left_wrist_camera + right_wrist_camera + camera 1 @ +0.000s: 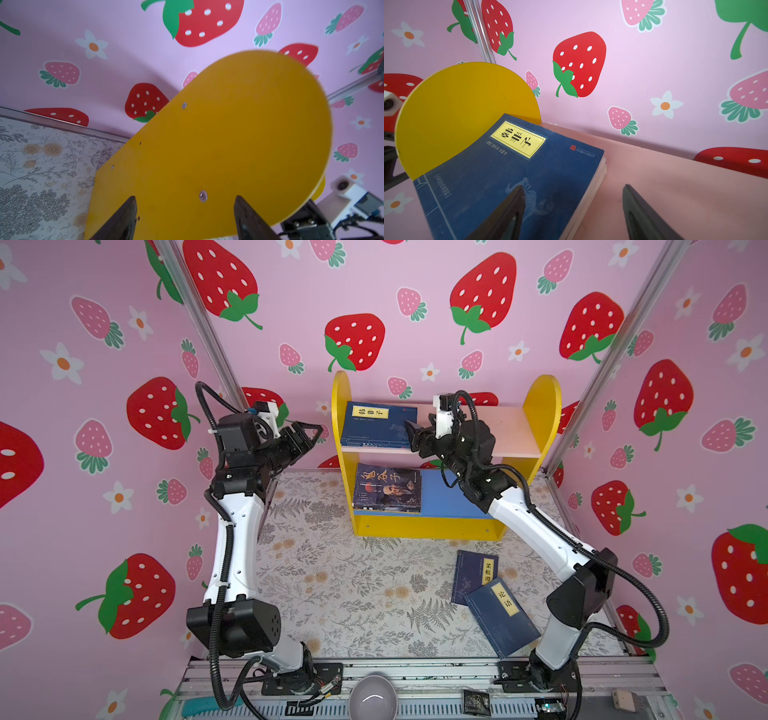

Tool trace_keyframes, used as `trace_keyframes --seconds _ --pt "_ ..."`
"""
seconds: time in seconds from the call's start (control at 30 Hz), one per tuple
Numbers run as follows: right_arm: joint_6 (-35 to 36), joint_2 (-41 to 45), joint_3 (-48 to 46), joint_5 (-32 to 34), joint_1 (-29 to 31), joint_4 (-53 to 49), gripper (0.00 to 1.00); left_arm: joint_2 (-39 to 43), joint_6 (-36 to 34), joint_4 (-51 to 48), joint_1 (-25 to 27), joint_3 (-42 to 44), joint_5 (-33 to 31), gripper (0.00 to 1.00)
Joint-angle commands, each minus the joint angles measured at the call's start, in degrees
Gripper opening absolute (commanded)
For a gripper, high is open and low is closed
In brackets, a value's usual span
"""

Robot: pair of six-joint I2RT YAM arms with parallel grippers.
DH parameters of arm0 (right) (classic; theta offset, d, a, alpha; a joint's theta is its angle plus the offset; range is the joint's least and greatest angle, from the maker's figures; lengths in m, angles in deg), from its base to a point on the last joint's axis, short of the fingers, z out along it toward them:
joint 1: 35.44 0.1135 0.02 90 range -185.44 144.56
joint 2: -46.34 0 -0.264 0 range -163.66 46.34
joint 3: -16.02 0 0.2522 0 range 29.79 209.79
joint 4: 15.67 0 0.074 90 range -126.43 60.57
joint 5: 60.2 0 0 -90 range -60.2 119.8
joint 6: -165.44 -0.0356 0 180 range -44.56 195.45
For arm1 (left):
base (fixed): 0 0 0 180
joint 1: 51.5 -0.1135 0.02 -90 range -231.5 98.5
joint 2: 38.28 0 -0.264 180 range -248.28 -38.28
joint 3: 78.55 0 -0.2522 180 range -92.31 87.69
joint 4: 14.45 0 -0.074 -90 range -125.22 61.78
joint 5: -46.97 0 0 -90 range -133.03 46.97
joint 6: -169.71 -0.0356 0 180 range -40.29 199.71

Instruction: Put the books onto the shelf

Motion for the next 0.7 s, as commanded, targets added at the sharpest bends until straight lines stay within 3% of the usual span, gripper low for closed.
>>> trace_keyframes --seconds 0.0,0.2,0.37,0.53,0.67 --pt "1.7 -2.7 1.7 -2.6 0.6 -5.3 0.78 6.4 -7.2 3.6 0.8 4.2 1.7 0.75" --pt "8.0 -0.2 7.2 -6.2 0.6 -5.2 0.84 14.9 -0.4 10.6 1.4 16.0 -1.9 0.75" --pt "11.0 7.7 6.0 -5.7 0.6 -2.9 0.88 23.1 1.5 8.7 1.7 22.4 -6.1 0.77" --pt "6.7 19.4 -6.2 -4.0 0.6 -4.6 0.91 29.9 4.3 5.7 3.8 27.6 -7.2 0.77" --pt "1.2 30.0 -21.1 3.5 0.6 -12.5 0.97 34.6 4.9 4.6 11.3 34.8 -10.4 0.80"
